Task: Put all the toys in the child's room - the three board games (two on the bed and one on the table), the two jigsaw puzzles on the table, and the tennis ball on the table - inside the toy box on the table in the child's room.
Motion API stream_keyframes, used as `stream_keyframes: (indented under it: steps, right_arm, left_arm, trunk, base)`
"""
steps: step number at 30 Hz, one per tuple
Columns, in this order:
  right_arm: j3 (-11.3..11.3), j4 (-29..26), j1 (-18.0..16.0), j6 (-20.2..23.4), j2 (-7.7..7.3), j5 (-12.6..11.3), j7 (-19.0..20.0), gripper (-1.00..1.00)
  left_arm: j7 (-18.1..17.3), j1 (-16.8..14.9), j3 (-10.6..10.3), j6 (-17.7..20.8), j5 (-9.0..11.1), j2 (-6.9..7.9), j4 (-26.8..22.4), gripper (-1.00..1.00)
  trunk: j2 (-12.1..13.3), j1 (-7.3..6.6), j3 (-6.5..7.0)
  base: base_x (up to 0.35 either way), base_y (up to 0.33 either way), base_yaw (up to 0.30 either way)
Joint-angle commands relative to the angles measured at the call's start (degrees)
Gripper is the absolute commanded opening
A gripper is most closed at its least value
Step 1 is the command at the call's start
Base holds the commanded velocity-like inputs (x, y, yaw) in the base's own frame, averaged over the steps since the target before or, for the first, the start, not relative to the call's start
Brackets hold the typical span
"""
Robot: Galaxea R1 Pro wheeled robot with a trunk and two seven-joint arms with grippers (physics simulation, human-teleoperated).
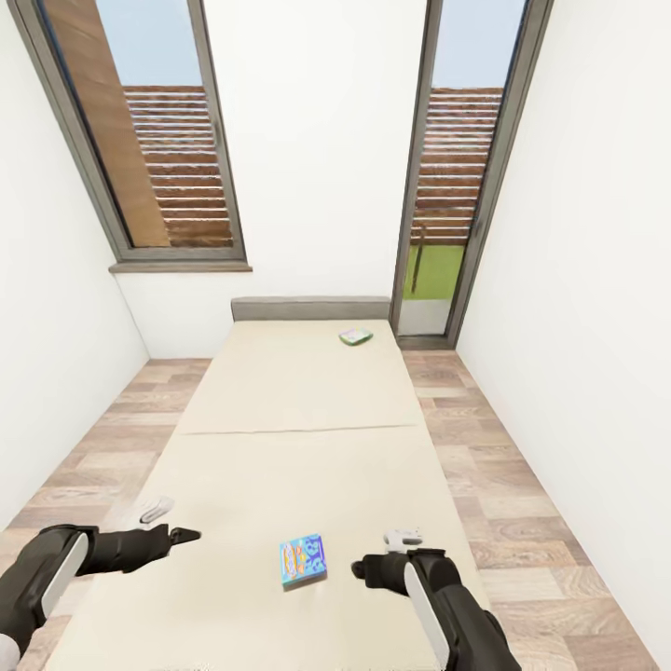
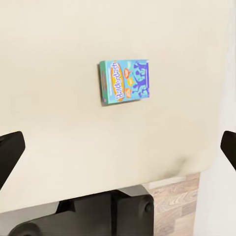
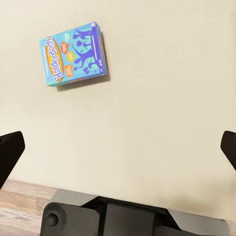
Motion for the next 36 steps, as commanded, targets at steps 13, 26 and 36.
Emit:
stream_keyframes:
  steps: [13,26,36]
  right_arm:
    - [-1.23,-12.06,0.42,4.97,0.00,-0.30,8.52,1.00]
    - [-2.20,-18.10,2.09,6.58,-2.12,-0.36,16.74,1.00]
    - [-5.52,-18.94,2.42,6.98,-3.22,-0.36,22.26,1.00]
  left_arm:
    - [18.79,-7.45,0.15,0.93,0.25,-7.14,-0.44,1.00]
    - [35.86,-16.07,0.16,-0.44,0.17,-15.69,3.00,1.00]
    - [44.35,-21.06,0.17,-8.35,0.11,-19.30,11.87,1.00]
  trunk:
    - [-0.13,0.03,-1.34]
    - [-0.13,0.03,-2.56]
    - [-0.13,0.03,-3.50]
  base:
    - [0.000,0.000,0.000]
    - [0.000,0.000,0.000]
    - [0.000,0.000,0.000]
